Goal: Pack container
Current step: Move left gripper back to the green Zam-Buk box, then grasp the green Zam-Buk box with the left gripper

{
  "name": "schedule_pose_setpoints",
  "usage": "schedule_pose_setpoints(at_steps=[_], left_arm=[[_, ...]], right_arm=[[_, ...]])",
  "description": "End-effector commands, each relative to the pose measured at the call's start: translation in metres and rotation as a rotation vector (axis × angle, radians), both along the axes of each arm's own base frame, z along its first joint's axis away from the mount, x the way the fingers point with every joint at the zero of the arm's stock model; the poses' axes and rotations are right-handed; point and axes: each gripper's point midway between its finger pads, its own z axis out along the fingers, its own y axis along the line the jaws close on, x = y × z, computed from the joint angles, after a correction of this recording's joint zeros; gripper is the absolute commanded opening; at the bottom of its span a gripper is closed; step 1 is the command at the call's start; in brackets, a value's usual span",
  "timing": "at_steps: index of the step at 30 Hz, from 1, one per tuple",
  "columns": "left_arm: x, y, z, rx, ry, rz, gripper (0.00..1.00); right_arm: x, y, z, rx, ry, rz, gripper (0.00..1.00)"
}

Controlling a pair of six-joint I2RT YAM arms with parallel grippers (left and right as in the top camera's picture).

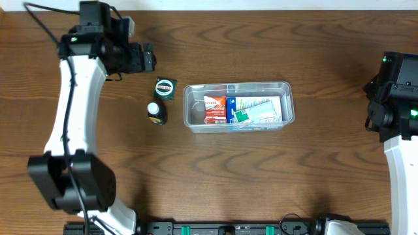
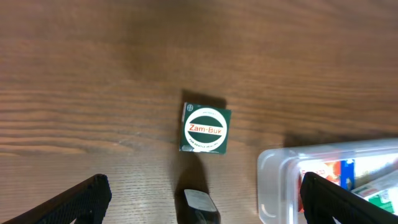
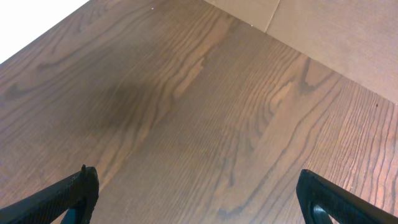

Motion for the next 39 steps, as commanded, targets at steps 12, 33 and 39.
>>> schedule_pose_setpoints(at_steps=[12,33,39], left_arm=[[0.008,0.005,-0.055,0.054,0.126,0.027,0.98],[0.008,-0.027,-0.142,0.259,0.277,-0.048,0.98],[0.009,-0.025,-0.16,0.266,0.306,-0.04,0.98]], right_arm=[[-0.001,-0.004,0.001,-0.014,0.012,-0.004,0.99],[-0.001,-0.004,0.001,-0.014,0.012,-0.004,0.99],[-0.001,-0.004,0.001,-0.014,0.012,-0.004,0.99]])
